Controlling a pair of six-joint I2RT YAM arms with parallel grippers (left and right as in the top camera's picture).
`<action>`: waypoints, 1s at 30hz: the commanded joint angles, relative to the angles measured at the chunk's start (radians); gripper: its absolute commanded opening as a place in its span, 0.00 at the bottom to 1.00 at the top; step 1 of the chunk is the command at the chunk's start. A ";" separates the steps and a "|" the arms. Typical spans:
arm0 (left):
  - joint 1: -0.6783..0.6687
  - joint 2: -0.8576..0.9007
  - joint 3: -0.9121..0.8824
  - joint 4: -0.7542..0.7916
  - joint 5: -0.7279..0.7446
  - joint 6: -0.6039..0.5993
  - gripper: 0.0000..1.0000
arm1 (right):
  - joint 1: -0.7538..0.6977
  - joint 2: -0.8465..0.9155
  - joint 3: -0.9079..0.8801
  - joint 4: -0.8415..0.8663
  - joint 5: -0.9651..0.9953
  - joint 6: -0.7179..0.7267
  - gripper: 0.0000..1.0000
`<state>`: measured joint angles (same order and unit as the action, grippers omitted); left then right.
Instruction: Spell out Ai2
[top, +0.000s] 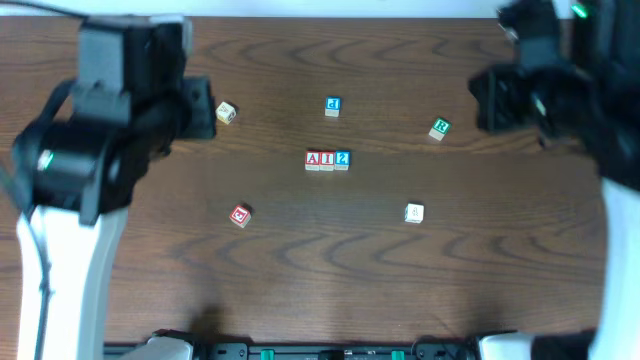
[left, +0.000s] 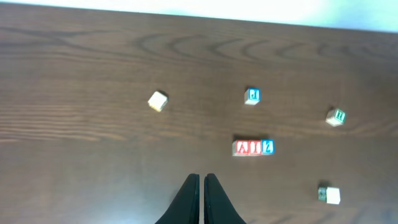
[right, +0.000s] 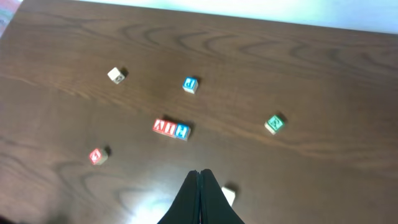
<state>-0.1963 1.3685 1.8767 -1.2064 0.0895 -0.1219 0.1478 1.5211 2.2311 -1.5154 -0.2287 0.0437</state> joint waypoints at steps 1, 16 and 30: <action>-0.001 -0.094 -0.068 -0.009 -0.026 0.059 0.06 | -0.003 -0.072 -0.043 -0.027 0.031 -0.019 0.02; 0.000 -0.446 -0.363 0.066 -0.018 -0.023 0.95 | -0.003 -0.460 -0.462 0.027 0.057 -0.019 0.99; 0.000 -0.446 -0.363 -0.118 -0.015 -0.061 0.95 | -0.003 -0.469 -0.462 -0.068 0.057 -0.019 0.99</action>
<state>-0.1970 0.9211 1.5146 -1.3163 0.0780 -0.1703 0.1478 1.0515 1.7741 -1.5814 -0.1818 0.0349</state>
